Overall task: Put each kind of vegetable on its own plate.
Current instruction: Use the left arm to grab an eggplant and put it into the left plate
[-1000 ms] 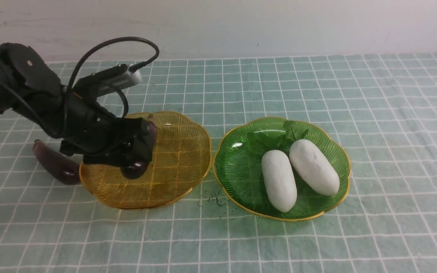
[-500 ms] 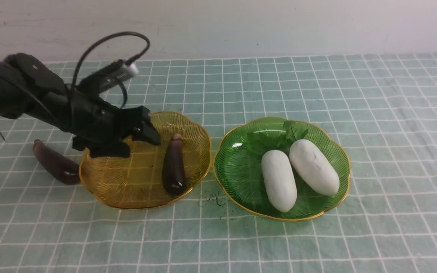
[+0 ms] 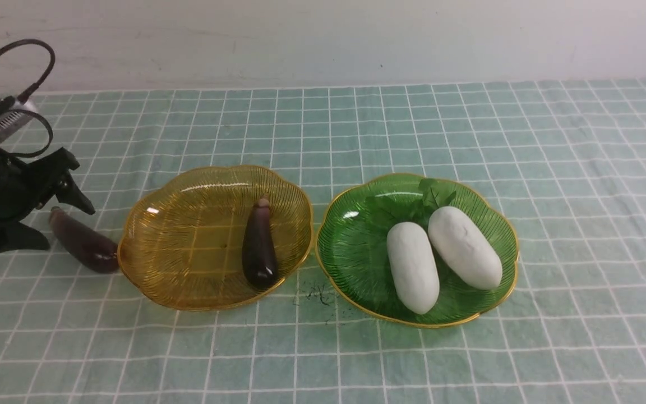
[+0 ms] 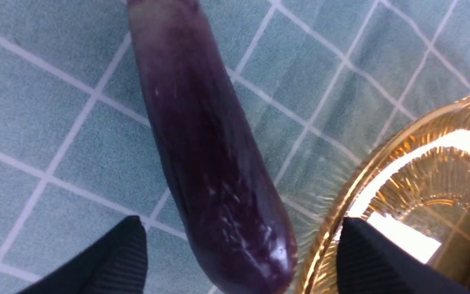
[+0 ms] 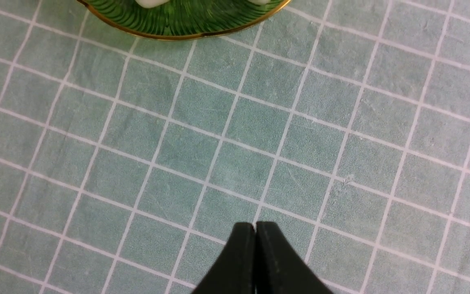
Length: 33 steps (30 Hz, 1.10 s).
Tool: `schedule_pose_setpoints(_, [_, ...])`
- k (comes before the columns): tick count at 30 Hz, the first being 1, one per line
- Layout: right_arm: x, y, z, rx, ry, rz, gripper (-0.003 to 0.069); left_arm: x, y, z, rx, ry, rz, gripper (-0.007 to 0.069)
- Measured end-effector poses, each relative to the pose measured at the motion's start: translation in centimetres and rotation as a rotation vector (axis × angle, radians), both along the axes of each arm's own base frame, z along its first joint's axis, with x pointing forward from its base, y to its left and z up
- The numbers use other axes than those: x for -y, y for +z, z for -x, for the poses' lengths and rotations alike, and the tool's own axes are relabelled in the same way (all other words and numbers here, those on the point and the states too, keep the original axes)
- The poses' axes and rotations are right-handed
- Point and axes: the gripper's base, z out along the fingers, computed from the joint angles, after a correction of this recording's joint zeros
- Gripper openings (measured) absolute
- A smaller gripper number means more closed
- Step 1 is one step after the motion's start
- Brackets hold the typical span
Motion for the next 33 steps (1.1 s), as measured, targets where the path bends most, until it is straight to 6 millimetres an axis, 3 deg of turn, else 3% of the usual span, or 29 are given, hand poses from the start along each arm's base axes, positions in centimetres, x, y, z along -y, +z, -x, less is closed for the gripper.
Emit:
schedule_pose_setpoints(14, [0.0,0.0,0.0,0.002,0.0,-0.001,-0.0015,-0.4,-4.1,-1.0,-0.061,0.02,0.012,0.0562])
schedule_pose_setpoints(18, [0.0,0.0,0.0,0.005,0.0,-0.001,-0.0015,-0.4,-4.6,-1.0,-0.071,0.012,0.011,0.0492])
schedule_pose_setpoints(21, [0.0,0.0,-0.1,0.008,0.001,-0.001,-0.0015,-0.4,-4.4,-1.0,-0.071,-0.032,0.002,0.0363])
schedule_pose_setpoints(28, [0.0,0.1,-0.2,0.021,0.0,-0.005,-0.0015,0.7,-2.5,-0.2,-0.062,-0.19,-0.016,0.0363])
schedule_pose_setpoints(33, [-0.2,0.3,-0.5,0.06,-0.004,-0.028,-0.0015,3.6,0.5,0.4,-0.018,-0.367,-0.035,0.0363])
